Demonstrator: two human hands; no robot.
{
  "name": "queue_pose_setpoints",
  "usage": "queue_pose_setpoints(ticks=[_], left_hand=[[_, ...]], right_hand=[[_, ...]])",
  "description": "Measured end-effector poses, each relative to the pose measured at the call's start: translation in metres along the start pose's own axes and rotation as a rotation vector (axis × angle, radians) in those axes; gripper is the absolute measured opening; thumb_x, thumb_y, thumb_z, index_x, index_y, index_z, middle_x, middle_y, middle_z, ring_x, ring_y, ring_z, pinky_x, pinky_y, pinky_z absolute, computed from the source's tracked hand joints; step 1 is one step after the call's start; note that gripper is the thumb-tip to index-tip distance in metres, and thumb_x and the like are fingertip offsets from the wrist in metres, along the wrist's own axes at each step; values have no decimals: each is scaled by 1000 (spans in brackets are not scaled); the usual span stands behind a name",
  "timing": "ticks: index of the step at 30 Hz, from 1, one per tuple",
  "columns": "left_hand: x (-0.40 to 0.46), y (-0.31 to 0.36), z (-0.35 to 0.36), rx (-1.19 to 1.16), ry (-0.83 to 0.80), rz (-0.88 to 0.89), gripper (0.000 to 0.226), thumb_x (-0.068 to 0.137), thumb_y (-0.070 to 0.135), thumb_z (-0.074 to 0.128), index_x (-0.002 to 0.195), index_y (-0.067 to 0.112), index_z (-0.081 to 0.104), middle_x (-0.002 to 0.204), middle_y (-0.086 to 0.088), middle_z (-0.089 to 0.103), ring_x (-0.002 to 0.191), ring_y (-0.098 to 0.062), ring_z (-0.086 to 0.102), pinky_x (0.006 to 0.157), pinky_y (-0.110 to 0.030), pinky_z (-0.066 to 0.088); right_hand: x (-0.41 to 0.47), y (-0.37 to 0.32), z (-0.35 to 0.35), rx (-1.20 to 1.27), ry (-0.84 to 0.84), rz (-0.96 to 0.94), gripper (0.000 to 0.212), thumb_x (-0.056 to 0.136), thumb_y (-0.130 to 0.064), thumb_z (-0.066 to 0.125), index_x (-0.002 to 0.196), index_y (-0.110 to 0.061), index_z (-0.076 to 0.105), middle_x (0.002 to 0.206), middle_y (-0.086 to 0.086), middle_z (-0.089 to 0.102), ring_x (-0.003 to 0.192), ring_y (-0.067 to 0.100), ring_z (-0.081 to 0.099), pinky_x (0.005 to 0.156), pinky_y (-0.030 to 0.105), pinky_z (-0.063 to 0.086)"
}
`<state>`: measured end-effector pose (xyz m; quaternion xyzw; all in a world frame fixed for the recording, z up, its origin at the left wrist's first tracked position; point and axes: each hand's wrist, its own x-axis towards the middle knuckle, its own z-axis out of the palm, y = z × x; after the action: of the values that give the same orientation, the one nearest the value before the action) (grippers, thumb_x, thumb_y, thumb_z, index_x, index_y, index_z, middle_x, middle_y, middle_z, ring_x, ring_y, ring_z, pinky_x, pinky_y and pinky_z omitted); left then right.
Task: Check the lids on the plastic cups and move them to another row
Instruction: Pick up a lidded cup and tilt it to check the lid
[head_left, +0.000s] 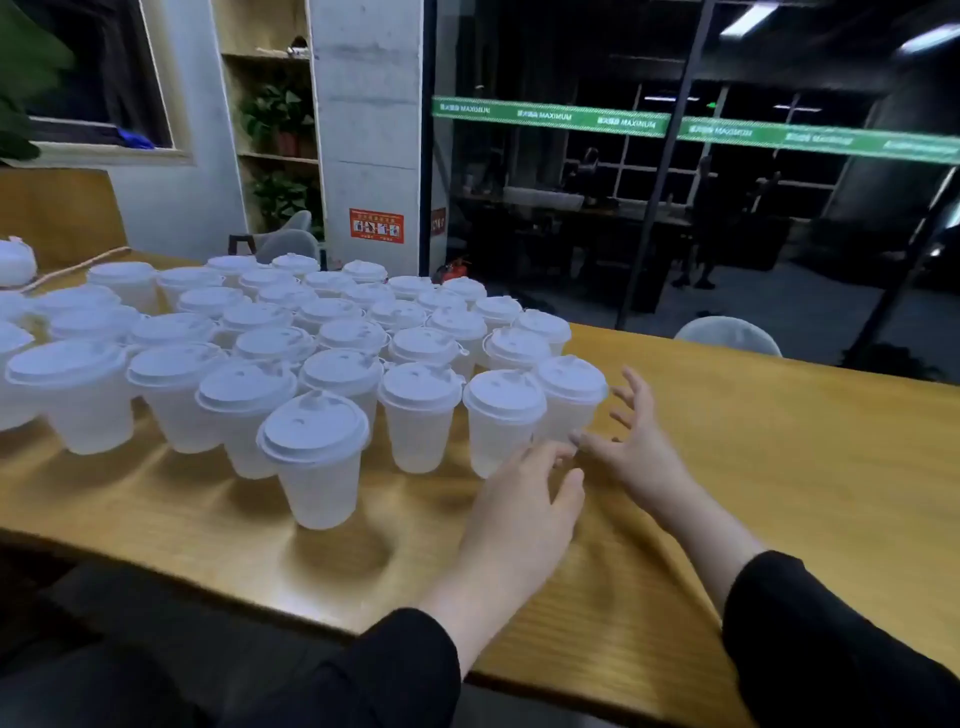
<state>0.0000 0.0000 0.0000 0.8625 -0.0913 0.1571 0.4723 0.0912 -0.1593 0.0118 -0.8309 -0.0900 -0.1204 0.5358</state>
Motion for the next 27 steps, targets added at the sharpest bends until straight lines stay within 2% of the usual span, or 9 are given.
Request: queue_pose_setpoints(ticks=[4, 8, 13, 16, 19, 22, 24, 25, 27], left_hand=[[12, -17, 7, 27, -32, -100, 23, 104, 31, 53, 124, 26, 65, 116, 12, 64, 107, -4, 60, 97, -27, 50], [16, -27, 10, -35, 41, -166, 11, 104, 31, 55, 109, 31, 65, 102, 10, 69, 95, 0, 63, 77, -12, 45], [11, -23, 9, -20, 35, -121, 15, 103, 30, 56, 114, 30, 66, 107, 16, 66, 101, -1, 62, 91, -26, 52], [4, -11, 8, -77, 93, -56, 11, 102, 27, 59, 106, 35, 66, 103, 20, 66, 99, 2, 63, 88, -18, 51], [9, 17, 19, -175, 47, -26, 26, 102, 31, 59, 127, 37, 60, 119, 19, 63, 111, 5, 60, 92, -15, 50], [34, 44, 44, -233, -40, -95, 64, 101, 43, 59, 158, 35, 31, 151, 16, 43, 129, 0, 51, 102, -16, 45], [51, 56, 63, -264, -98, -121, 73, 102, 45, 58, 163, 32, 21, 157, 14, 35, 132, -3, 45, 88, -2, 42], [57, 60, 71, -263, -114, -125, 73, 101, 45, 58, 163, 32, 22, 157, 13, 37, 131, -4, 44, 83, 0, 40], [65, 62, 82, -270, -127, -127, 70, 100, 46, 61, 160, 35, 28, 154, 14, 40, 128, -4, 45, 81, -2, 40]], right_hand=[[24, 9, 7, 20, -161, -6, 111, 83, -17, 85, 160, -37, 9, 154, -11, 36, 137, 9, 41, 113, 37, 41], [39, 18, 19, 92, -157, -56, 106, 80, -19, 87, 158, -36, 17, 140, -28, 44, 130, 4, 48, 107, 27, 43], [41, 20, 21, 122, -77, -82, 93, 80, -18, 87, 150, -33, 28, 138, -20, 49, 127, 5, 50, 107, 29, 45], [31, 19, 3, 142, 32, -92, 92, 79, -16, 87, 148, -33, 28, 138, -18, 49, 127, 7, 51, 106, 31, 45], [13, 19, -28, 111, 67, -106, 96, 76, -17, 90, 148, -33, 28, 136, -29, 45, 126, -7, 47, 107, 29, 44], [-8, 23, -50, 5, 101, -106, 107, 64, -38, 93, 149, -33, 29, 129, -46, 41, 118, -20, 45, 105, 25, 41], [-17, 29, -60, -75, 119, -91, 119, 54, -55, 83, 155, -27, 28, 140, -29, 44, 125, -5, 47, 108, 27, 39], [-20, 35, -65, -114, 103, -110, 120, 58, -50, 86, 158, -26, 25, 147, -18, 43, 132, 3, 45, 113, 32, 39], [-29, 43, -75, -184, 42, -134, 113, 75, -31, 89, 160, -34, 14, 152, -19, 35, 137, -2, 37, 116, 37, 39]])
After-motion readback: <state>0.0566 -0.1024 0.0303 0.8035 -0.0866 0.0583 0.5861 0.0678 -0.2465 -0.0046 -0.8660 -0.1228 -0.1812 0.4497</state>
